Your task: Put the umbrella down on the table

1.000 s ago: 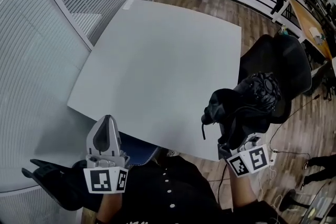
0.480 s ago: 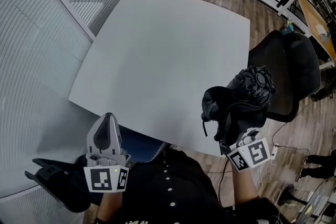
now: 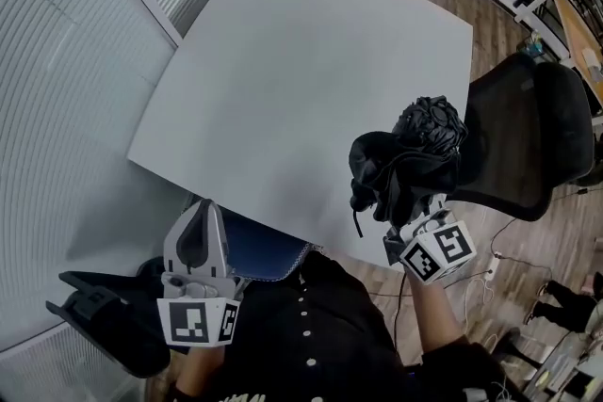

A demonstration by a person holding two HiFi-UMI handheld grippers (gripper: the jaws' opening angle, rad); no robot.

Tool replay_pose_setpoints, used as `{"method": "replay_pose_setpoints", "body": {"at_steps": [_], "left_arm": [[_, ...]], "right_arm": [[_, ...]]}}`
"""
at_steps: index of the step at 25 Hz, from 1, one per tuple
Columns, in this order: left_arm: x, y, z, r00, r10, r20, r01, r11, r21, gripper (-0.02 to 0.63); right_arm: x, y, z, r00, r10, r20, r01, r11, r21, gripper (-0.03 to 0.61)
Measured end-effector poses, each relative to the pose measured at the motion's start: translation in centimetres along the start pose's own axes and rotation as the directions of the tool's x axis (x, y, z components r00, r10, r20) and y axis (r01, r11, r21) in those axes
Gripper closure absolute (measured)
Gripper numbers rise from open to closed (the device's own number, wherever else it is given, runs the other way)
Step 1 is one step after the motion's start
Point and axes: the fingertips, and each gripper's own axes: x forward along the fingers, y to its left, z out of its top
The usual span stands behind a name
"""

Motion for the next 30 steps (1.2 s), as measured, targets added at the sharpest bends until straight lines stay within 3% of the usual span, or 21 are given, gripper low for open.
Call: {"method": "replay_pose_setpoints", "body": {"at_steps": [11,18,30], "left_arm": [[0.3,0.5,-2.9,0.997,-0.006,-0.072,0.004,0.999,-0.034,0.598],[0.7,0.4,-4.6,0.994,-0.019,-0.11,0.014,0.999,-0.05,0.598],[2.0,-0.9,-6.2,0.987,-0.045,-0.157,0.034,0.997,-0.07,0.598]], "right_arm": [[7.2,0.9,-9.1,0.979,0.079,-0.186,-0.042,0.98,0.197,0.342],[10.3,0.8,-14.8,0.952,0.11,-0.287,-0.017,0.951,0.309,0.342],[14.0,0.3,-20.8,0.899,0.153,-0.41,0.057,0.888,0.456,0.342]]}}
